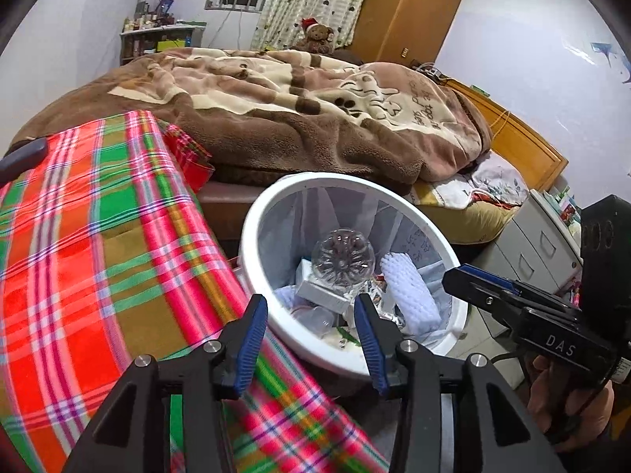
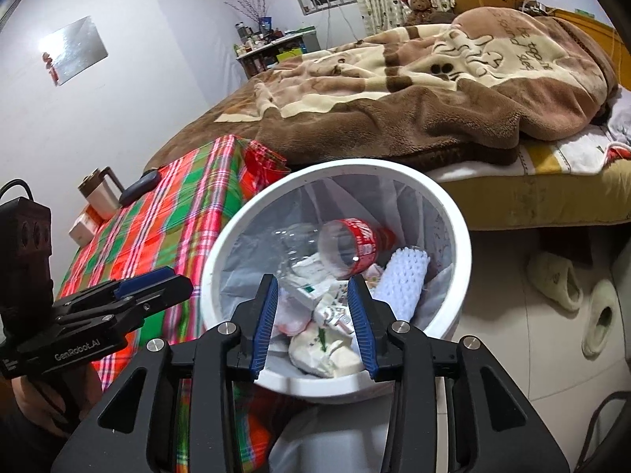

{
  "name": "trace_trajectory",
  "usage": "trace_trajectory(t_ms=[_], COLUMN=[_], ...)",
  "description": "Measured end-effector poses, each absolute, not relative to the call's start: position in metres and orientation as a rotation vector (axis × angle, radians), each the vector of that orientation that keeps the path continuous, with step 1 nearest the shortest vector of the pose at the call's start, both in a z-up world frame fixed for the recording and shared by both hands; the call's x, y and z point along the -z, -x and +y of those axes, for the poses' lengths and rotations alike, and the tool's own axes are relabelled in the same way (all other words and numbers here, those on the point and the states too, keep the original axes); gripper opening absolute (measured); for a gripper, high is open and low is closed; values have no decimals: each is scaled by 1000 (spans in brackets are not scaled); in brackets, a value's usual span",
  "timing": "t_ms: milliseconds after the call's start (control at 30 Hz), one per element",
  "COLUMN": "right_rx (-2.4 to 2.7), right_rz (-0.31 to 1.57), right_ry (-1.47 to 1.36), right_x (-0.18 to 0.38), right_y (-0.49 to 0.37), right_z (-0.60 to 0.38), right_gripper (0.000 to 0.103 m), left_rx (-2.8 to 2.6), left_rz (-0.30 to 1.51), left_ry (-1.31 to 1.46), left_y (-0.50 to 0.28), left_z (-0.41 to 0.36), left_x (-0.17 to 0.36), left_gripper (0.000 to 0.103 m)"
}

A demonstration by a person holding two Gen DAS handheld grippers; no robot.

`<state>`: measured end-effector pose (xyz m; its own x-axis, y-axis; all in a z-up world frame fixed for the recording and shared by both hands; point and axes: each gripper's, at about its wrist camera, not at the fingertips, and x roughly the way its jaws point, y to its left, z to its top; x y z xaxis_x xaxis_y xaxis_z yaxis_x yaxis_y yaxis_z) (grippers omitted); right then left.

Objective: Collect trash

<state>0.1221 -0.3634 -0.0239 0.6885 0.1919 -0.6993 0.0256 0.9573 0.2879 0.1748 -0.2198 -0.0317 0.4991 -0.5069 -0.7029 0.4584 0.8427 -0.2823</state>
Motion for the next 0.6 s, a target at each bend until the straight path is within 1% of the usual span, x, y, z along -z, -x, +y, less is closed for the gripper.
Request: trace_trajectory(t_ms=[33,100,600], right_rx=[-99,-109,-206], right_rz=[808,806,784], right_ry=[-282,-269,-159], right_x=[23,21,7], right_y=[-121,-119,-97], right_z=[-361,-355,-303], right_gripper=[38,38,39], left_rx=[574,558,416], left_rz=[867,859,801], left_ry=[65,70,85], left_y=[-172,-166,-114], left_z=[-215,-207,-146], left_x=[30,28,16], left_gripper=[52,53,54])
